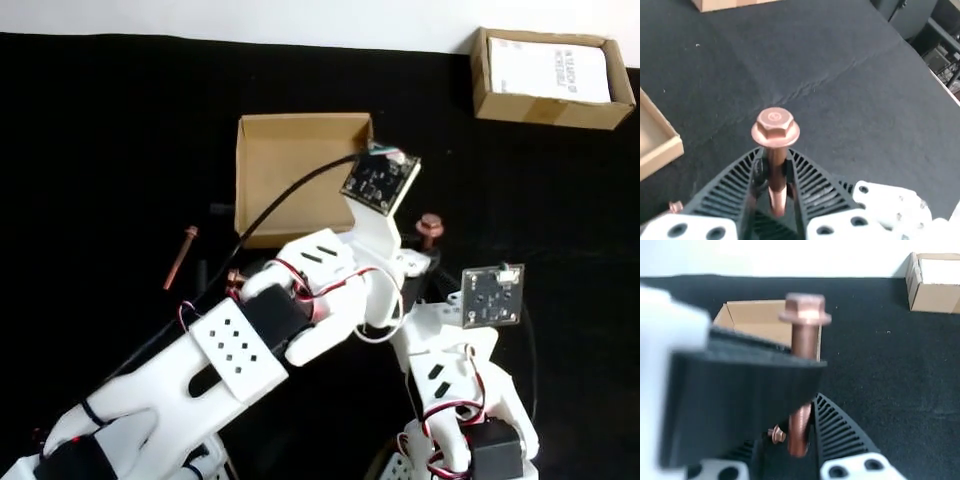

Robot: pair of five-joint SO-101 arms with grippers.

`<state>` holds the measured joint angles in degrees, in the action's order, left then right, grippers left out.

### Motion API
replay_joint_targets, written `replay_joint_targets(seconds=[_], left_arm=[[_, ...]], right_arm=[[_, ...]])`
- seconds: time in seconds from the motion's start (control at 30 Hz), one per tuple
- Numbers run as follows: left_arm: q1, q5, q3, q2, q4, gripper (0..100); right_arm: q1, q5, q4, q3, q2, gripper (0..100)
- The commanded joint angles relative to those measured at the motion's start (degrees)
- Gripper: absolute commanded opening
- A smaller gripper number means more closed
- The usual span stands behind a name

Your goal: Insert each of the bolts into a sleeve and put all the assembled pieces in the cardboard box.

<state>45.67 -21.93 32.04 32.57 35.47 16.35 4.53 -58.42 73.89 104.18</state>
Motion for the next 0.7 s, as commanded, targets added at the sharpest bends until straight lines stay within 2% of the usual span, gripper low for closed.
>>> replay_joint_targets(seconds=[0.0,0.1,0.3,0.5,0.67], left_arm=[[-1.8,0.4,-0.7,3.6,-1.1,1],[-1.8,0.5,-2.2,5.5,-3.3,1],[-1.6,7.8,-5.7,8.2,-4.0,1],[-2.0,7.8,-3.7,8.5,-4.3,1],[-2.5,7.8,2.2,8.5,-13.3,1]], right_arm=[[0.0,-0.5,1.0,-0.1,0.0,0.8],[0.0,-0.5,1.0,-0.1,0.0,0.8],[0.0,-0.5,1.0,-0.1,0.0,0.8],[0.1,-0.5,1.0,-0.1,0.0,0.8],[0.1,-0.5,1.0,-0.1,0.0,0.8]])
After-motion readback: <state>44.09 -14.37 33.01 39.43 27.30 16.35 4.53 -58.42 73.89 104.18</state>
